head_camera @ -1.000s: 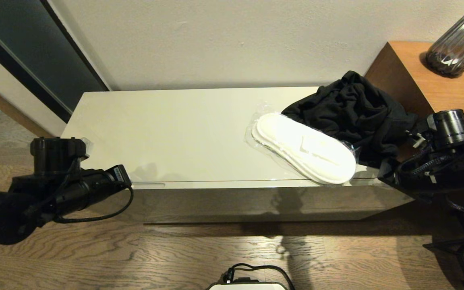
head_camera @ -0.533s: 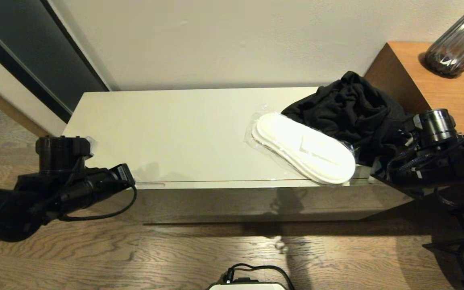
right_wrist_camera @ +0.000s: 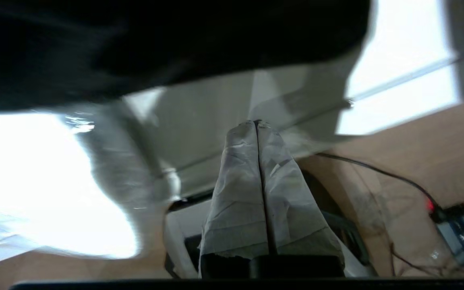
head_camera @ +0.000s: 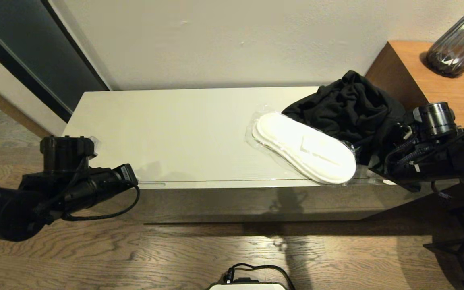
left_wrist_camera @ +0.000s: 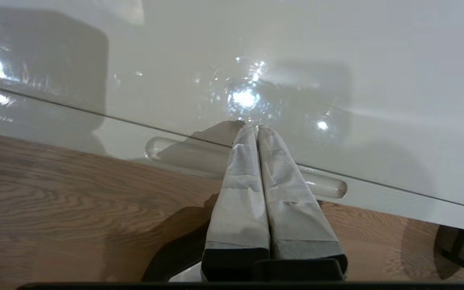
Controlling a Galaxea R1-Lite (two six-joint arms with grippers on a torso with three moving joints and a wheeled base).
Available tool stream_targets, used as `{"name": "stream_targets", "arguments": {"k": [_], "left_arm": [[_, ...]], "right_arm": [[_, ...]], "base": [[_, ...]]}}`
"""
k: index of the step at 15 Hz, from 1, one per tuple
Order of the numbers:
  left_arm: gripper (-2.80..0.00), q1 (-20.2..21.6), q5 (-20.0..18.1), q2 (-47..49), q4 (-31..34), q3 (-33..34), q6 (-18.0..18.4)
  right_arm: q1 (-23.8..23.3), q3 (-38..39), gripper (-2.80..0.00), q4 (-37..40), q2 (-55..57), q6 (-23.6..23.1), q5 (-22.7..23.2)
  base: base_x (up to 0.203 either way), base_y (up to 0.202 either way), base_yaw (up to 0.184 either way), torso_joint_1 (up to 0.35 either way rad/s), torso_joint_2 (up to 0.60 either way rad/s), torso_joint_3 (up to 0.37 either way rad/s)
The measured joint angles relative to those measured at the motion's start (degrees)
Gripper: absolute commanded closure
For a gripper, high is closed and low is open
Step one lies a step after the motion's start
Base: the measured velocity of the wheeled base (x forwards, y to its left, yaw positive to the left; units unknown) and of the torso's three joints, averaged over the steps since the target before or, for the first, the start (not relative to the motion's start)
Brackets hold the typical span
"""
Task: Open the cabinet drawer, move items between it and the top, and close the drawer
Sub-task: Open the drawer
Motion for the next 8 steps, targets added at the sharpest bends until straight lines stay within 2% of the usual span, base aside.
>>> {"name": "stream_targets", "arguments": {"k": [3, 8], "left_arm": [[0.00, -0.11, 0.22, 0.30, 0.09, 0.35, -0.07], [0.00, -0.10, 0.22, 1.22, -0.24, 0.96, -0.33]], "right_arm": [[0.17, 0.18, 0.00, 0.19, 0.56, 1.66, 0.06], [0.20, 0.78, 0.00, 0.08, 1.19, 1.82, 0.08]], "base": [[0.000, 0.000, 0.000, 0.000, 0.00, 0.000], [0.000, 0.000, 0.000, 0.000, 0.00, 0.000]]}}
